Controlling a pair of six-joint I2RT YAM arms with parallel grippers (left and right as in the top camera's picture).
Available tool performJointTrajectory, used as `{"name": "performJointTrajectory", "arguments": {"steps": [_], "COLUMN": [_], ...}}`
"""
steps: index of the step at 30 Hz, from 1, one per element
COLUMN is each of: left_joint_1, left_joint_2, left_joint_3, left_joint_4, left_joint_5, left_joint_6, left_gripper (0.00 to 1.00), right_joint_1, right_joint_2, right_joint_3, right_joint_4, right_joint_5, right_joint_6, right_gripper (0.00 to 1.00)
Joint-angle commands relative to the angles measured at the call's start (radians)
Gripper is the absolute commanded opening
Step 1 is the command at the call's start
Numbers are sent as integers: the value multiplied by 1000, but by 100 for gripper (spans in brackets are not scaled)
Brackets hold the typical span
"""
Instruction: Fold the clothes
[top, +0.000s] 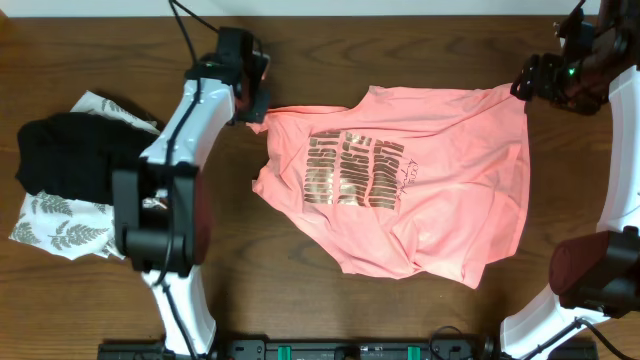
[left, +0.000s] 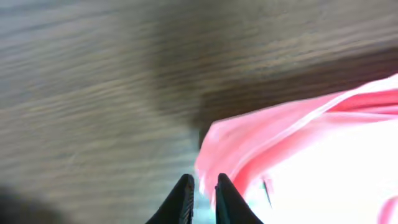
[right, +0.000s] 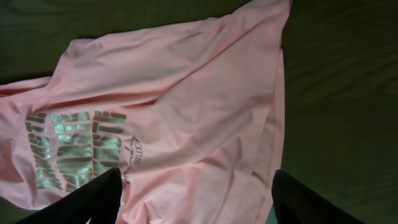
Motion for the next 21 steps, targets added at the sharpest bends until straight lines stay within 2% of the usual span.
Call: {"name": "performJointTrajectory", "arguments": {"steps": [1,4,7,10,11,16,21], "left_joint_1": [3,2,2,3,3,3,3], "left_joint_2": [-87,-75,-58,-38,-29,24,77], "left_joint_3": [15,-1,-38,-76,-85,-99,-99], "left_joint_4": [-43,-96,-97,-61,-49,14,119], "left_joint_5": [-6,73,98,98,98,99,106], "left_joint_6": [-90,-96,-95,-95,-95,-95,-80], "left_gripper": [15,17,35,38,36,14,9], "right_joint_1": [7,7,7,7,7,7,7], "right_joint_2": [-27,-27,-27,-27,-27,-27,-27], "right_joint_3": [3,3,3,3,3,3,3], "right_joint_4": [3,7,8,10,10,10,10], "right_joint_5": [4,4,4,4,4,4,3], "right_joint_6": [-4,-4,-5,-4,-4,-4,-3], "right_gripper": [75,75,76,76,76,76,76]}}
